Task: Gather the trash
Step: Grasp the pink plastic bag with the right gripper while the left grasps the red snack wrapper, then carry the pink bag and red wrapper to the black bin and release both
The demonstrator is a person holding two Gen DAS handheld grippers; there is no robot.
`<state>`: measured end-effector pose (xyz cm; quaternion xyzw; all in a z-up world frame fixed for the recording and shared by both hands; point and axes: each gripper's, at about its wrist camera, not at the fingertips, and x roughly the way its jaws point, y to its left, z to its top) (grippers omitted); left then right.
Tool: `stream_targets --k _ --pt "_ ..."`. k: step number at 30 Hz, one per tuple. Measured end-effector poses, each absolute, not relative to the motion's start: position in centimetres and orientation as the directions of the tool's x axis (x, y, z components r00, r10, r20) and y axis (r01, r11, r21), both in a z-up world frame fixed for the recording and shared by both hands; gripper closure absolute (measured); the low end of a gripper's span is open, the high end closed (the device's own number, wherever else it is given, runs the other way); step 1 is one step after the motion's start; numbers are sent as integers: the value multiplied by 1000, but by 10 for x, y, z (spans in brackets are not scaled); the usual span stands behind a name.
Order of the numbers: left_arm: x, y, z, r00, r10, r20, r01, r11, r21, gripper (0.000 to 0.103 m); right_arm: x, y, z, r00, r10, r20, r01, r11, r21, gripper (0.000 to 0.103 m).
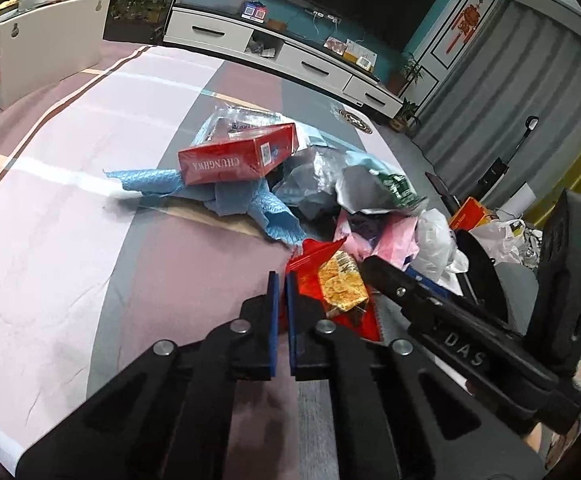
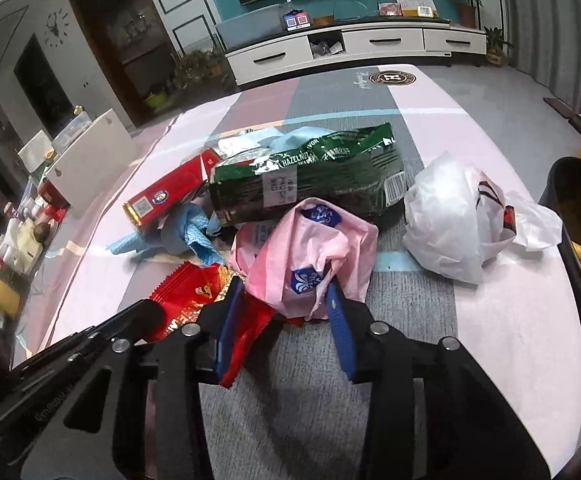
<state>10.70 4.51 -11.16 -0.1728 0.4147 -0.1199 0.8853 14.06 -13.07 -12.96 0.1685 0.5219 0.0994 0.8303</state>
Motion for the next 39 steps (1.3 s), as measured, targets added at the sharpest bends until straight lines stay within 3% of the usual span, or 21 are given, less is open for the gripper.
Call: stream_targets --k 14,30,39 --pt "70 52 -75 670 -374 -641 140 912 -386 100 115 -137 -91 473 359 -804 -58 924 379 65" --pt "44 66 -36 752 -443 -488 224 868 -443 100 97 -161 -38 609 486 -627 -147 846 513 65" --pt "37 68 -24 785 -450 -426 246 858 -451 100 93 -173 -24 666 490 -562 -148 825 545 65"
